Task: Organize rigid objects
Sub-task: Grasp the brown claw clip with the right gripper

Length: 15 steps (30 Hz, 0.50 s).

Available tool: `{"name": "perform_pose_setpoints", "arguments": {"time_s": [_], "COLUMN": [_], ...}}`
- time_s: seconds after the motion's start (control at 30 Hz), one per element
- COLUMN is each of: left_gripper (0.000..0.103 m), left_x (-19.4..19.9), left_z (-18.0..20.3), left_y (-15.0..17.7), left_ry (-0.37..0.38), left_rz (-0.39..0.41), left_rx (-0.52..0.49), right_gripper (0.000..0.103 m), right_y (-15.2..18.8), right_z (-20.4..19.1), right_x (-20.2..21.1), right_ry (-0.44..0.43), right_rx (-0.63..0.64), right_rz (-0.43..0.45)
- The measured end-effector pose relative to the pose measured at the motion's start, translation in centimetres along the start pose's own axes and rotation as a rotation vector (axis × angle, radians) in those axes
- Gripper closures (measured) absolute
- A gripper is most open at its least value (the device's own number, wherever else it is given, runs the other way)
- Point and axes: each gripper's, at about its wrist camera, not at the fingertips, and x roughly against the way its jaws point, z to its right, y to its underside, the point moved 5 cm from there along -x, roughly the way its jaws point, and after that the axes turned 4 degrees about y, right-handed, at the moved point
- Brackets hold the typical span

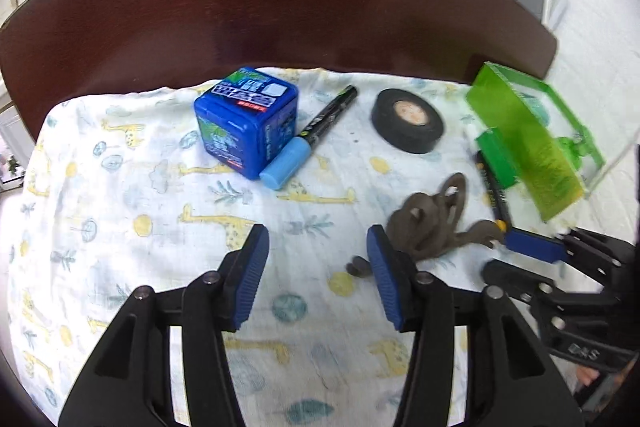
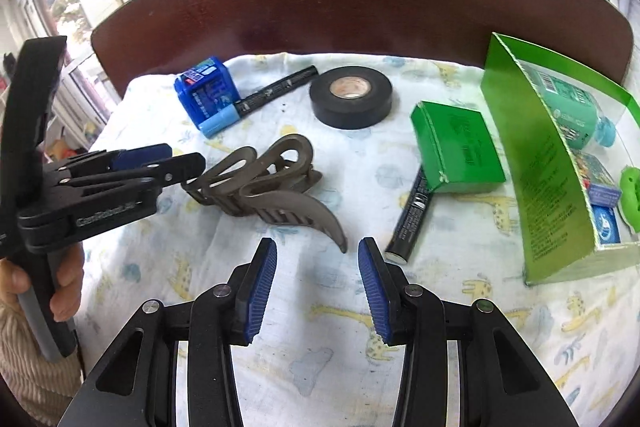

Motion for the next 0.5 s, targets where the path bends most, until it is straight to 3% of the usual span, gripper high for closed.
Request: {"name": "perform_pose_setpoints", "arguments": {"time_s": [0.13, 0.37, 0.5], "left_gripper": [0.047, 0.045, 0.055], "left_x": [0.7, -2.2, -3.3], "left_z": [1.1, 3.6, 4.1], "left_y": [0.6, 0.6, 0.4], "left_ry": [0.049, 0.083, 0.088], "left_rz": [0.008, -0.046, -0.07], "left_rx": [-0.062, -0.15, -0.144], "right_gripper": [0.059, 0.059, 0.059], "right_y": [-0.3, -1.1, -1.5], "right_z": [-0.5, -0.2, -0.3], "right_x": [-0.1, -1.2, -1.8], "right_ry": [-0.005, 0.012, -0.003], "right_rx": [0.023, 0.012, 0.011], "right_rz": [0.019, 0.03, 0.035]}}
